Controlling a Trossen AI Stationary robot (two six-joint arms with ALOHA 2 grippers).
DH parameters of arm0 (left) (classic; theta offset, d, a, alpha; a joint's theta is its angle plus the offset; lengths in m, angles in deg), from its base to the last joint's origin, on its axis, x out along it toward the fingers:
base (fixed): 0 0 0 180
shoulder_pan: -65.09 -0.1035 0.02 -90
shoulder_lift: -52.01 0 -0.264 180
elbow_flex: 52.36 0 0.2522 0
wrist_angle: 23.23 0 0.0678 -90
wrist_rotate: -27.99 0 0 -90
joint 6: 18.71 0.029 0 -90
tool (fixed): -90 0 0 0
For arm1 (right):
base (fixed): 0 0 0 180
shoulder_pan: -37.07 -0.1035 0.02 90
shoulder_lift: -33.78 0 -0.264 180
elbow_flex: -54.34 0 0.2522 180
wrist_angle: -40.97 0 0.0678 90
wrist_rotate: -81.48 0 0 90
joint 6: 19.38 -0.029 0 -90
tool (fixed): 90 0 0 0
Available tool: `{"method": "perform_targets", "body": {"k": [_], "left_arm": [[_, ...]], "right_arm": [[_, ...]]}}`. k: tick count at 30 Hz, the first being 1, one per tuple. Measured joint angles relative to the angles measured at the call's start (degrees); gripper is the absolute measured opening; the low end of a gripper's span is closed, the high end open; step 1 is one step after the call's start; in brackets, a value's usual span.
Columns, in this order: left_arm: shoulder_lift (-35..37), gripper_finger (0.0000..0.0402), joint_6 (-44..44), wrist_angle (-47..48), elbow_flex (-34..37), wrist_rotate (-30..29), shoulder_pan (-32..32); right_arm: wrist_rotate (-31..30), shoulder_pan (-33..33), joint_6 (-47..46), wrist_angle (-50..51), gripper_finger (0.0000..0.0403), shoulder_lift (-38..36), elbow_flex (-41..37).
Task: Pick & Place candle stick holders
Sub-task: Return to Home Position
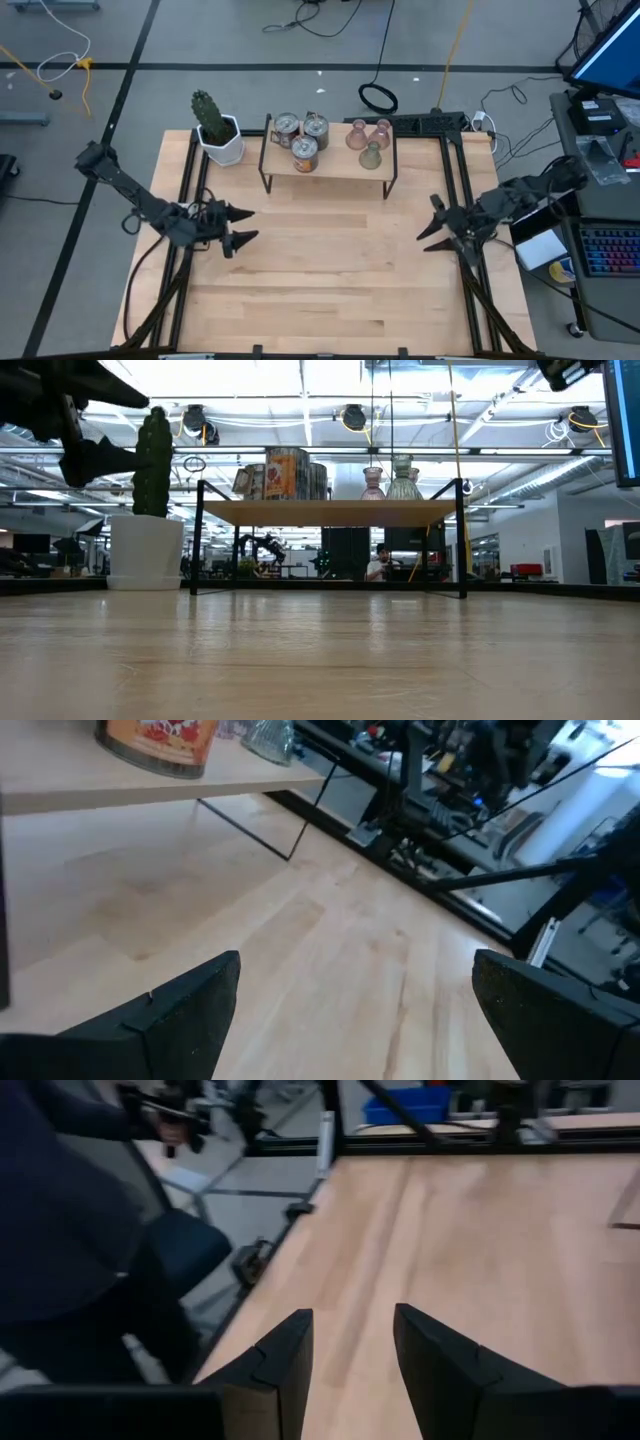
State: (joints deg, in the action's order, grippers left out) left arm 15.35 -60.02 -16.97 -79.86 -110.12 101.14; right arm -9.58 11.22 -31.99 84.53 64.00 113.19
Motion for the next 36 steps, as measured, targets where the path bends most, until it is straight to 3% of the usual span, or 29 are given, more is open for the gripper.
{"method": "perform_targets", "body": {"k": [4, 12, 17, 22, 25, 30, 36], "left_arm": [[-1.21, 0.0395, 3.33, -7.75, 3.09, 3.22, -3.45], [0.56, 0.0395, 9.13, -6.17, 3.2, 18.67, -18.51], [7.16, 0.0395, 12.76, -1.37, 3.2, 23.06, -25.26], [18.33, 0.0395, 13.64, 7.95, 3.2, 26.57, -26.67], [24.79, 0.0395, 14.71, 12.95, 3.2, 26.12, -25.42], [33.11, 0.0395, 18.36, 17.51, 3.2, 19.59, -22.79], [35.49, 0.0395, 19.28, 20.78, 3.2, 16.04, -20.71]], "right_arm": [[2.86, -0.02, -3.71, -3.17, 0.0132, -3.14, -5.52], [2.86, 0.0, -6.18, -0.84, 0.0132, -12.1, -8.03], [2.76, 0.0, -6.04, 1.91, 0.0132, -18.52, -8.03], [2.57, 0.0, -3.96, 3.87, 0.0132, -24.01, -8.03], [0.88, 0.0, -3.12, 4.0, 0.0132, -26.35, -8.03], [-1.9, 0.0, -4.73, 5.14, 0.0132, -28.05, -8.03], [-2.1, 0.0, -4.42, 0.12, 0.0132, -28.2, -9.62]]}}
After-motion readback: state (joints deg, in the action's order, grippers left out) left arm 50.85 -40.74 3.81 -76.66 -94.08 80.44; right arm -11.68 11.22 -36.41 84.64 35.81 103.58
